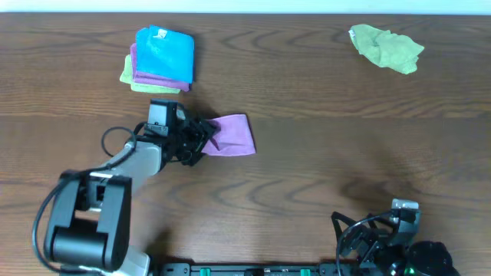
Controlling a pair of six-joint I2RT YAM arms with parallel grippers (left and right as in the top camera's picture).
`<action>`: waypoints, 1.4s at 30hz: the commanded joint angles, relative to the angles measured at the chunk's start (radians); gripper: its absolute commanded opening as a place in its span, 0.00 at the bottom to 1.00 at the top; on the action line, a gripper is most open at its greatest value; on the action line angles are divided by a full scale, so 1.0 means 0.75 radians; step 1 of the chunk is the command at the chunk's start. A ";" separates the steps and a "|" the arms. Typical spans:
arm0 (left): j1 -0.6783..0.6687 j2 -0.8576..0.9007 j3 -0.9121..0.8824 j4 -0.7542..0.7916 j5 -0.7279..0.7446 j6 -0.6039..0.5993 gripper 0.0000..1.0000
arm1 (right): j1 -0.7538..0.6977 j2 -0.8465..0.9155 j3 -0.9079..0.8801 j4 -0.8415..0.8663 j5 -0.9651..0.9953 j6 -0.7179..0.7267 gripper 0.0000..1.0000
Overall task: Fold the cloth
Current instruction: 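Grasp the folded purple bundle's edge with the left gripper, then carry the purple bundle up with the left gripper onto the cloth stack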
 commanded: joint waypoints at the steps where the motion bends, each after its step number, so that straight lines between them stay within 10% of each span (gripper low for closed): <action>1: -0.021 0.102 -0.028 0.033 -0.056 0.011 0.42 | -0.012 -0.006 -0.009 -0.004 -0.001 0.014 0.99; 4: -0.021 0.124 -0.028 0.077 -0.039 0.017 0.06 | -0.012 -0.006 -0.009 -0.004 -0.001 0.014 0.99; 18: 0.017 -0.009 0.369 -0.068 0.189 0.068 0.06 | -0.012 -0.006 -0.009 -0.004 -0.001 0.014 0.99; 27: 0.110 0.007 0.900 -0.424 -0.040 0.156 0.06 | -0.012 -0.006 -0.009 -0.004 -0.001 0.014 0.99; 42: 0.230 0.201 1.197 -0.403 -0.144 0.267 0.06 | -0.012 -0.006 -0.009 -0.004 -0.001 0.014 0.99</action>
